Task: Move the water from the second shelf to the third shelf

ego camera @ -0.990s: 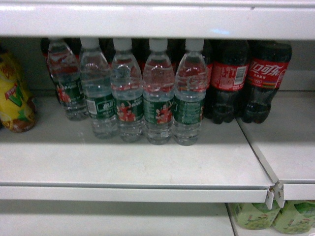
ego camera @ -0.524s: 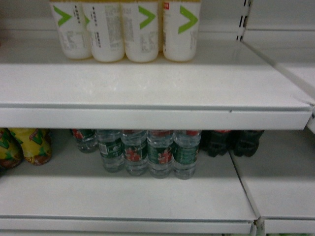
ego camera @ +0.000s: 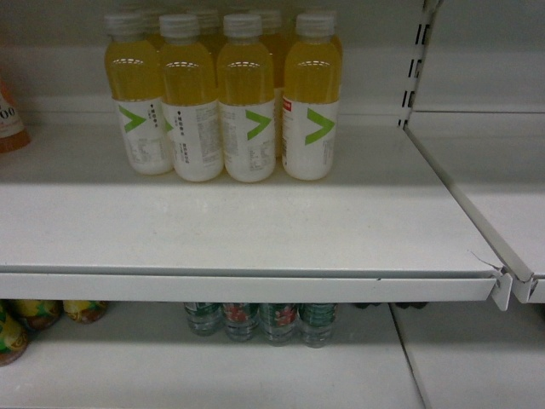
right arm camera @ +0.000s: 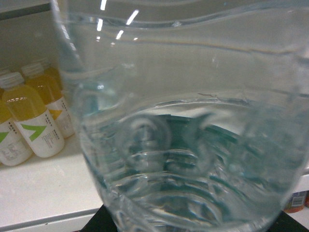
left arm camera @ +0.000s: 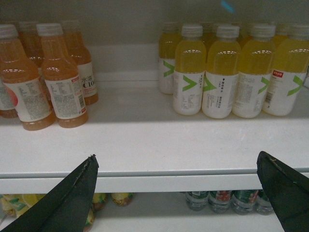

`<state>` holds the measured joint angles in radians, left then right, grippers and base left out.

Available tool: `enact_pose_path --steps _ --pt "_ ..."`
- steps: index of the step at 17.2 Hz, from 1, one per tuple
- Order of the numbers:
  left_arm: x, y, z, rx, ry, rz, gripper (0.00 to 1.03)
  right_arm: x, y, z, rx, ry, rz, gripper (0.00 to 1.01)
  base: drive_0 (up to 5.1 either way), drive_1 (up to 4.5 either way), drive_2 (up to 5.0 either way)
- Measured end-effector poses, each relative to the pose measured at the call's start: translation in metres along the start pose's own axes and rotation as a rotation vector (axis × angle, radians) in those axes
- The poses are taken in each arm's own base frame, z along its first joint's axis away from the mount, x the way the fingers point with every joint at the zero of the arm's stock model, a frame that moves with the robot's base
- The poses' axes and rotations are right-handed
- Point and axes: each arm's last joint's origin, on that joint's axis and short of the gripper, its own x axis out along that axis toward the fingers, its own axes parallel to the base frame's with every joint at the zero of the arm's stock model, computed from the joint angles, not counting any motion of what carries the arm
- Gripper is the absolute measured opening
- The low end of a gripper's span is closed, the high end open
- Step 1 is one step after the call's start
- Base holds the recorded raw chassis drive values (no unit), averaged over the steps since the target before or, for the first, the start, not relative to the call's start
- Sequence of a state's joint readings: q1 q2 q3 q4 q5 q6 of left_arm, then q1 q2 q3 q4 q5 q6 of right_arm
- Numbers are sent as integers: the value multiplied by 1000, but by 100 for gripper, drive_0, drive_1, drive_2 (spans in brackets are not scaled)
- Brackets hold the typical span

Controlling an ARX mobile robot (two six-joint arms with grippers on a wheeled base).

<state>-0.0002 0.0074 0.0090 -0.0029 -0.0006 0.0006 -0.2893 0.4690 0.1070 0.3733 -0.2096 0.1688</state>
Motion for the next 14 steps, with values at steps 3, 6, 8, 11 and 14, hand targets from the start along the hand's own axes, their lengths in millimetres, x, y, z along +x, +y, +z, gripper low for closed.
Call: enact_pose_path --steps 3,6,8,11,14 --pt "0 0 0 0 0 0 98 0 0 0 0 0 0 40 0 0 0" --pt "0 0 0 0 0 0 98 0 0 0 0 0 0 40 0 0 0" --pt "0 0 0 0 0 0 98 0 0 0 0 0 0 40 0 0 0" --pt "0 0 0 0 0 0 98 0 0 0 0 0 0 40 0 0 0" --pt "0 0 0 0 1 0 98 0 0 0 0 0 0 40 -141 54 113"
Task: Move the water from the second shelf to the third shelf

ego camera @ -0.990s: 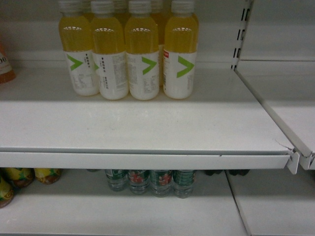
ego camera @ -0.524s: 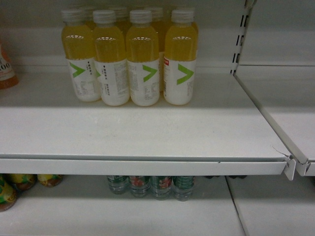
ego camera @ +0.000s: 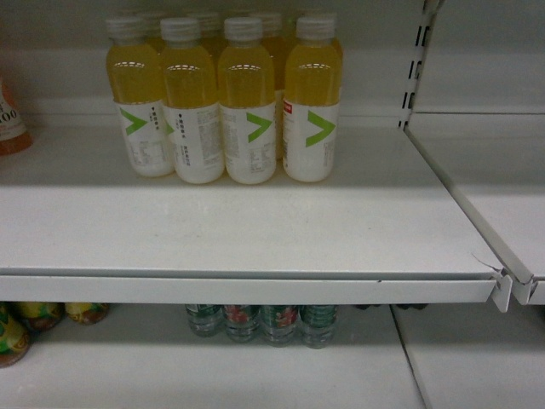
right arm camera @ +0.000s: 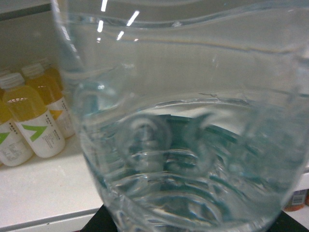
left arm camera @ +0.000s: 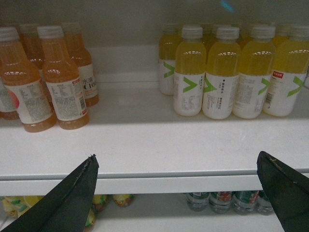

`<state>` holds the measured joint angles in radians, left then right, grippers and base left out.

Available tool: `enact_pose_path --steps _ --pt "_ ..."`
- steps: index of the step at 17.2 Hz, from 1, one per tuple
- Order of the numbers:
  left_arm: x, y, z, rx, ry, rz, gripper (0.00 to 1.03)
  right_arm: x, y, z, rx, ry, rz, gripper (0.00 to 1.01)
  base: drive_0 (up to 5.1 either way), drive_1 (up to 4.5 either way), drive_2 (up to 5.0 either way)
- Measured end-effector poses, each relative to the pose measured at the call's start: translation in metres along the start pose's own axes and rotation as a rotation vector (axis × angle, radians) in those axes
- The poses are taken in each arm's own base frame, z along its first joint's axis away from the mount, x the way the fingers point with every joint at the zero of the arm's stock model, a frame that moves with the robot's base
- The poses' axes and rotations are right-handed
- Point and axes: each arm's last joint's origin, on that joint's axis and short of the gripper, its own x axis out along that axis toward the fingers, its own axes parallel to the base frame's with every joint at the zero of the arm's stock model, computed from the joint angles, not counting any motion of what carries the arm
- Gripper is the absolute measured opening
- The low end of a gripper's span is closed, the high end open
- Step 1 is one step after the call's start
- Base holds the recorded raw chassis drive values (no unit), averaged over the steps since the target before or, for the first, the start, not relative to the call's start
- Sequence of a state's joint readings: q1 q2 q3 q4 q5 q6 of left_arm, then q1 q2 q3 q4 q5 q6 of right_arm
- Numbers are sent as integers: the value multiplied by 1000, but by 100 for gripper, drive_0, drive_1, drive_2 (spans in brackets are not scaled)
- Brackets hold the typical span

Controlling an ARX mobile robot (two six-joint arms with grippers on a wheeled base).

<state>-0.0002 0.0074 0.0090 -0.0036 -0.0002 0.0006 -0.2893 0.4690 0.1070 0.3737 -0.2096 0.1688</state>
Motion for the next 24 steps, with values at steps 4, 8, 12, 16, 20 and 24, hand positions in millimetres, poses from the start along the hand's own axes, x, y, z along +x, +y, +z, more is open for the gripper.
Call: enact_pose_path --steps 4,8,12,16,20,24 --pt "0 0 0 0 0 0 98 0 0 0 1 3 -4 40 -430 163 348" --pt "0 0 0 0 -1 0 98 0 0 0 1 2 -4 40 -484 138 329" --pt "0 0 0 0 0 0 98 0 0 0 0 2 -4 40 -484 138 329" --pt "0 0 0 0 -1 0 98 0 0 0 1 2 -4 40 -484 138 329" --pt "0 0 0 0 0 0 98 0 0 0 0 1 -3 40 -498 248 248" --pt "0 0 0 0 -1 0 98 0 0 0 1 2 -2 40 -500 245 245"
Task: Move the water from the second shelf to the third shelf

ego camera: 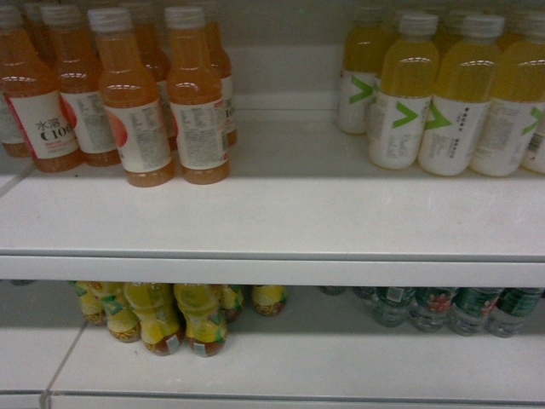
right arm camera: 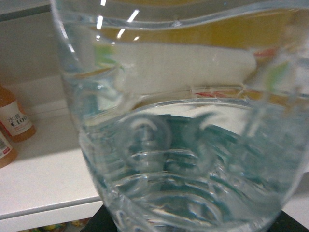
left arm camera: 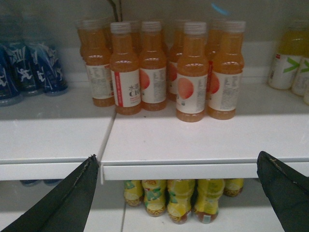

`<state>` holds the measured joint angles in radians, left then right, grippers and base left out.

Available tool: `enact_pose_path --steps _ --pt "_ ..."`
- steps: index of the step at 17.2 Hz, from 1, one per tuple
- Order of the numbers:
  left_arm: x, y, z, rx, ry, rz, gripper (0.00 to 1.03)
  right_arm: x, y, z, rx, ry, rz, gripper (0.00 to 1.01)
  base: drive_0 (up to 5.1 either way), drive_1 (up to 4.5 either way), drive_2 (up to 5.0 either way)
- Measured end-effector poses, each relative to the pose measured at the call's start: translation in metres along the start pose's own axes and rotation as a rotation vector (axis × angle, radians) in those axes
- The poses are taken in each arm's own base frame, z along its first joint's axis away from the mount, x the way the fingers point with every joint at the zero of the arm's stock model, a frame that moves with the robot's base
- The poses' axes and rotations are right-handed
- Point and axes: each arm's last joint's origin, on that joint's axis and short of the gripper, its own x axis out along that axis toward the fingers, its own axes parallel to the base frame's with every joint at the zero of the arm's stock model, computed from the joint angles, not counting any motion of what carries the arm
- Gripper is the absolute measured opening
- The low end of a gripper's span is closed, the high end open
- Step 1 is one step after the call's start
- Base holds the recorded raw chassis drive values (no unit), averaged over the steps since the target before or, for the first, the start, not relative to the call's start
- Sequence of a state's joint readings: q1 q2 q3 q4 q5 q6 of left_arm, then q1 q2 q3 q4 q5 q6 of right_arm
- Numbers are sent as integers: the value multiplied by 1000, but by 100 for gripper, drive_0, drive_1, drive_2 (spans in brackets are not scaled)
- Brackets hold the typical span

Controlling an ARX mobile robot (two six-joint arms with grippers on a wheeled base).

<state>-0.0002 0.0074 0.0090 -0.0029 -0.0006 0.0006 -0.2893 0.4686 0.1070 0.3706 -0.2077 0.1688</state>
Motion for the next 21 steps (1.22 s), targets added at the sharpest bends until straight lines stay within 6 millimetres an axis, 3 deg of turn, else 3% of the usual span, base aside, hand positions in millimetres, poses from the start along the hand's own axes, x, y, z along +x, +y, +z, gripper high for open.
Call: enact_pose_path --steps 21 --pt "0 0 0 0 1 -1 98 0 0 0 0 2 2 40 -503 242 242"
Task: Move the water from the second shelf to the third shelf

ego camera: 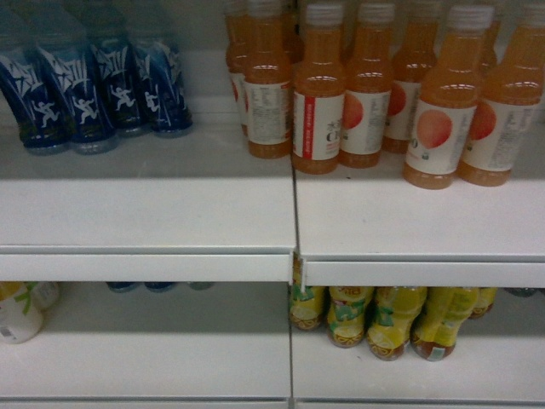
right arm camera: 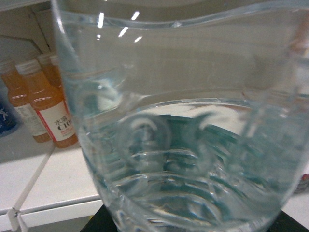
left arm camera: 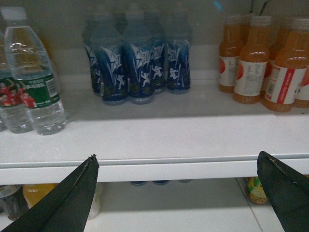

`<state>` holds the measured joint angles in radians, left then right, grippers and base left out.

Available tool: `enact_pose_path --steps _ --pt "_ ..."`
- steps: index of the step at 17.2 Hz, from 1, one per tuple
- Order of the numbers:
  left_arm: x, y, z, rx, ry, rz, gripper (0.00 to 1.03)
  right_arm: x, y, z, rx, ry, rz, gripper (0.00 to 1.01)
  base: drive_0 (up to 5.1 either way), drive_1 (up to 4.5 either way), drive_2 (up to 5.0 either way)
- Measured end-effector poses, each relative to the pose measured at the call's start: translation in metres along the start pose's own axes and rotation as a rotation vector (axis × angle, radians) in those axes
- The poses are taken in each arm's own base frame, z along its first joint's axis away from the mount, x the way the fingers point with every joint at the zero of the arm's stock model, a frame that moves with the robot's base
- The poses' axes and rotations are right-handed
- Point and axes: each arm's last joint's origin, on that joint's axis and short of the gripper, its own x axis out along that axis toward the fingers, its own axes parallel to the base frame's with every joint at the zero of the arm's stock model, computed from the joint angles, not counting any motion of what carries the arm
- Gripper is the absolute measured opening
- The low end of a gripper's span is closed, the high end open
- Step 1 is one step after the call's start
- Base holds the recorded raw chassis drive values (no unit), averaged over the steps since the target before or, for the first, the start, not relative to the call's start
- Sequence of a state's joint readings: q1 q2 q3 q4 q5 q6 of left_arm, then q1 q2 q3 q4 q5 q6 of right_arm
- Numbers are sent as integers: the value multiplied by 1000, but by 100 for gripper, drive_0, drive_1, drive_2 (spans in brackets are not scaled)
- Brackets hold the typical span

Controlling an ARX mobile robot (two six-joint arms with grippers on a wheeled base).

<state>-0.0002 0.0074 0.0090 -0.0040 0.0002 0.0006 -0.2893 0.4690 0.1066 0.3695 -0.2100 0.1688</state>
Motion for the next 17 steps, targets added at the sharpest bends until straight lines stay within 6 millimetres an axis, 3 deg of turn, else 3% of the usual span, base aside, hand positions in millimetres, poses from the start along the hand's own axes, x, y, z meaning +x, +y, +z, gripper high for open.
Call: enact_pose_path --steps 17 --pt "0 0 0 0 -1 0 98 0 0 0 0 -3 1 40 -502 243 243"
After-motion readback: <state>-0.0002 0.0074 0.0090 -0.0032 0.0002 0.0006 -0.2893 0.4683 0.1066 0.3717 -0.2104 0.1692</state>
